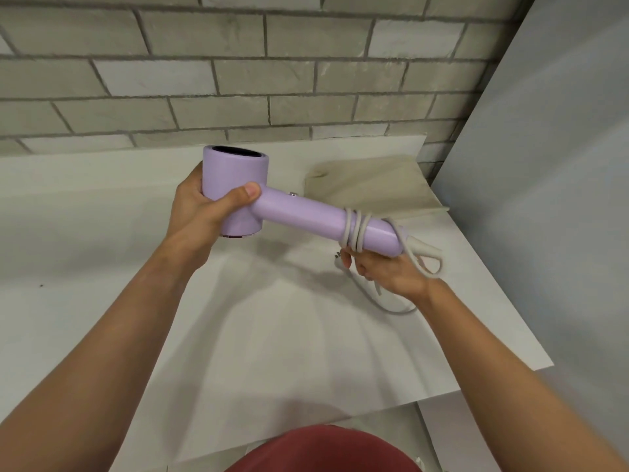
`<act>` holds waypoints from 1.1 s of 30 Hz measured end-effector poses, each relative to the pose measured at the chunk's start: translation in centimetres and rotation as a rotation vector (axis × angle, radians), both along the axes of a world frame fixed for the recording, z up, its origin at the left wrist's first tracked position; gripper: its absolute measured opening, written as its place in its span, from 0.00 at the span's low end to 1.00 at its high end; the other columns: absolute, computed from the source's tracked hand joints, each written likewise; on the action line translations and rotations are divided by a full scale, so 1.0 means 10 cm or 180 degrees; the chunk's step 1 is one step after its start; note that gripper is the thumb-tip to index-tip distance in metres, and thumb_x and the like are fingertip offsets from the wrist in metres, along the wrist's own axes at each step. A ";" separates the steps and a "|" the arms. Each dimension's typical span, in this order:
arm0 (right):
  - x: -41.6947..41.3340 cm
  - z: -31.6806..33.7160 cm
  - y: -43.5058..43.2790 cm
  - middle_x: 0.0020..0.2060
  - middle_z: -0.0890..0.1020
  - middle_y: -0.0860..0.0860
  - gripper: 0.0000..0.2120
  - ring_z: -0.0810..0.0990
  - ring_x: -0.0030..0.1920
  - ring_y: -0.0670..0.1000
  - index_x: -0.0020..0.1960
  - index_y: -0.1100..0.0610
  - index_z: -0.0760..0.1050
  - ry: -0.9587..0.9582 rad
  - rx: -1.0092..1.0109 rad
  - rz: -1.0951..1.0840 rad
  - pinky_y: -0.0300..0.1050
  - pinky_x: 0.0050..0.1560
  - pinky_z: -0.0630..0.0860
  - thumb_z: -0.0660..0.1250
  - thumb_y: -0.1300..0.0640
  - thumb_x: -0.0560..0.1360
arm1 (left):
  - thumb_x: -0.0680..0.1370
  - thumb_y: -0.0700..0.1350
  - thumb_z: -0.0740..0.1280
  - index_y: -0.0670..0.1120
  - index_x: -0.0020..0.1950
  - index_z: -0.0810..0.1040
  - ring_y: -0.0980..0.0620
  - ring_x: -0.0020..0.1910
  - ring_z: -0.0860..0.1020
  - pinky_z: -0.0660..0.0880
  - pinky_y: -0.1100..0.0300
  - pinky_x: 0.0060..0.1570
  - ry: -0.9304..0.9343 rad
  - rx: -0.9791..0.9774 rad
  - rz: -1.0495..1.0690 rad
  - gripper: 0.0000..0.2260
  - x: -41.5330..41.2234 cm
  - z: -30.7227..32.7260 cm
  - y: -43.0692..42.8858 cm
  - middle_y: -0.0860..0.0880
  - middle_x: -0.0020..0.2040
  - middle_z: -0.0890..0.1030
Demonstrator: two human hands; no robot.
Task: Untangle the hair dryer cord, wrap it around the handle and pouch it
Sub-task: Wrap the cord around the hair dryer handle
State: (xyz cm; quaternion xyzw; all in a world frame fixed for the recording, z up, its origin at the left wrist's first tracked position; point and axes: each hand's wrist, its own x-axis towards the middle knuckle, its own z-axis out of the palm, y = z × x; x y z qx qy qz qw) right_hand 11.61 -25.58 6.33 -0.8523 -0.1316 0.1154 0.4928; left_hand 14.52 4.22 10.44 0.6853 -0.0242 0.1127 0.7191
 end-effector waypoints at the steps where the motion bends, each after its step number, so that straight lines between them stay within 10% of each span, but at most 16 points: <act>1: -0.01 -0.01 0.02 0.38 0.80 0.48 0.12 0.73 0.36 0.46 0.48 0.40 0.84 -0.0088 0.0053 0.0081 0.41 0.42 0.71 0.63 0.46 0.84 | 0.66 0.55 0.79 0.52 0.58 0.81 0.50 0.50 0.86 0.82 0.56 0.39 0.0009 -0.0056 0.0065 0.22 0.02 0.01 -0.01 0.53 0.50 0.87; 5: -0.09 -0.13 0.07 0.38 0.78 0.44 0.18 0.74 0.38 0.41 0.75 0.25 0.65 -0.0248 -0.0092 0.0496 0.27 0.46 0.70 0.57 0.41 0.87 | 0.67 0.55 0.79 0.52 0.57 0.82 0.49 0.51 0.86 0.82 0.56 0.41 0.0013 -0.0130 0.0304 0.21 0.11 0.07 -0.05 0.53 0.50 0.87; 11: -0.27 0.09 0.10 0.40 0.79 0.47 0.20 0.79 0.44 0.46 0.77 0.25 0.57 -0.0458 -0.0745 0.0718 0.36 0.50 0.75 0.52 0.39 0.87 | 0.66 0.57 0.79 0.53 0.55 0.81 0.52 0.50 0.86 0.80 0.60 0.38 0.0017 0.0119 0.0557 0.21 0.19 0.08 -0.08 0.53 0.51 0.87; 18: -0.41 0.48 -0.04 0.37 0.70 0.14 0.21 0.73 0.43 0.23 0.79 0.44 0.69 -0.0776 -0.1386 0.0959 0.35 0.45 0.69 0.55 0.44 0.88 | 0.64 0.61 0.79 0.58 0.51 0.79 0.58 0.46 0.84 0.82 0.56 0.39 0.0174 0.0541 0.0735 0.20 0.22 -0.06 -0.06 0.58 0.47 0.85; 27: -0.42 0.78 -0.19 0.34 0.78 0.32 0.12 0.77 0.37 0.40 0.63 0.48 0.77 -0.0608 -0.1699 0.1070 0.32 0.39 0.70 0.58 0.48 0.87 | 0.65 0.64 0.78 0.60 0.50 0.75 0.57 0.47 0.82 0.84 0.46 0.42 0.0143 0.1155 0.0819 0.20 0.17 -0.11 -0.04 0.60 0.47 0.82; 33: -0.31 0.96 -0.28 0.34 0.81 0.45 0.11 0.77 0.35 0.51 0.58 0.52 0.82 -0.1796 -0.1656 0.0710 0.51 0.37 0.76 0.62 0.51 0.86 | 0.66 0.62 0.79 0.55 0.56 0.76 0.62 0.47 0.81 0.81 0.54 0.38 0.0134 0.1443 0.0686 0.24 0.11 -0.12 -0.06 0.60 0.48 0.81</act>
